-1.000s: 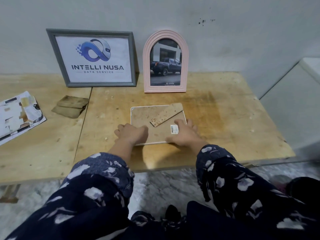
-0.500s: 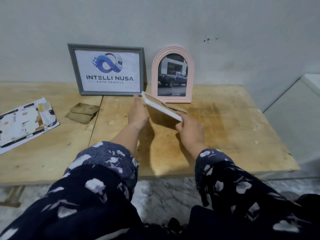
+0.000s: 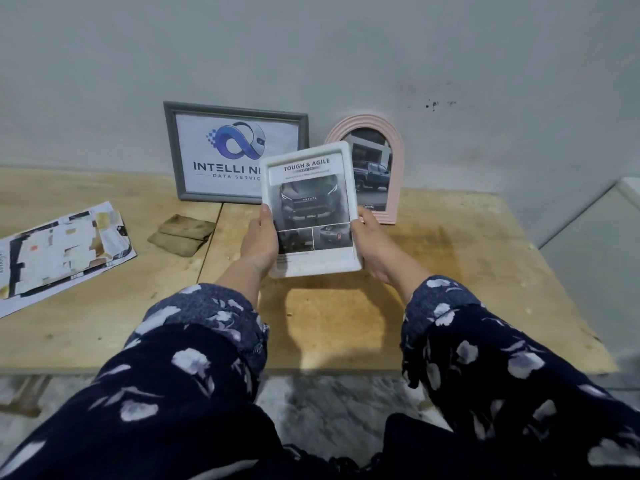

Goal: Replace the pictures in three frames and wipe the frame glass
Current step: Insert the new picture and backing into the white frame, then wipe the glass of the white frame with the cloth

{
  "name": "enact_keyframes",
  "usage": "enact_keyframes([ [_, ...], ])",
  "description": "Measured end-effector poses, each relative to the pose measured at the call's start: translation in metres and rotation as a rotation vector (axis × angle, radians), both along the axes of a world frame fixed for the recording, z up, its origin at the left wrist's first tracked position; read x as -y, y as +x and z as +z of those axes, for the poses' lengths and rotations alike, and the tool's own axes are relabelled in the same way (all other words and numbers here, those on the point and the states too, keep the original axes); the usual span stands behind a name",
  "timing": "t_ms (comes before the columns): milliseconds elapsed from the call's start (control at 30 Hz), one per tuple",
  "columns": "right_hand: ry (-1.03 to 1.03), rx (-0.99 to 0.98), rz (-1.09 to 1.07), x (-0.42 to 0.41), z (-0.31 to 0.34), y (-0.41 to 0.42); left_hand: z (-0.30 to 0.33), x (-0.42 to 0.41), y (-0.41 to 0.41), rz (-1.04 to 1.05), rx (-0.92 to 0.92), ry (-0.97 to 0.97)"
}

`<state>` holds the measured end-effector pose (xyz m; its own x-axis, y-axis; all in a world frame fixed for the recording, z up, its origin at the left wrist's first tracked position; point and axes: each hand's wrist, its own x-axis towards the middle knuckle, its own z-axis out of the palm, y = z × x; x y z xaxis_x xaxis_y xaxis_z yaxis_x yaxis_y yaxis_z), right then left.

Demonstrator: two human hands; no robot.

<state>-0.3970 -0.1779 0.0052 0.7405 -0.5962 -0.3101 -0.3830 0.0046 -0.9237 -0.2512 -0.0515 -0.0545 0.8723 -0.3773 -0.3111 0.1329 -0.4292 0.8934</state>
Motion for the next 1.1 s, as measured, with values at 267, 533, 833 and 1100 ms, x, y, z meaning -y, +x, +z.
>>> enact_keyframes([
  [267,0.317,-0.041,-0.234,-0.007,-0.060,0.010,0.014,-0.016,-0.025,-0.047,0.060,0.075],
  [533,0.205,-0.271,-0.344,0.004,-0.114,0.019,-0.032,-0.015,-0.021,-0.150,0.076,0.364],
  [833,-0.027,-0.540,-0.202,-0.007,-0.106,0.022,-0.051,-0.017,-0.020,-0.171,0.073,0.511],
  [1100,-0.484,-0.656,0.041,-0.027,-0.069,0.036,-0.038,-0.050,0.005,-0.333,0.232,0.743],
])
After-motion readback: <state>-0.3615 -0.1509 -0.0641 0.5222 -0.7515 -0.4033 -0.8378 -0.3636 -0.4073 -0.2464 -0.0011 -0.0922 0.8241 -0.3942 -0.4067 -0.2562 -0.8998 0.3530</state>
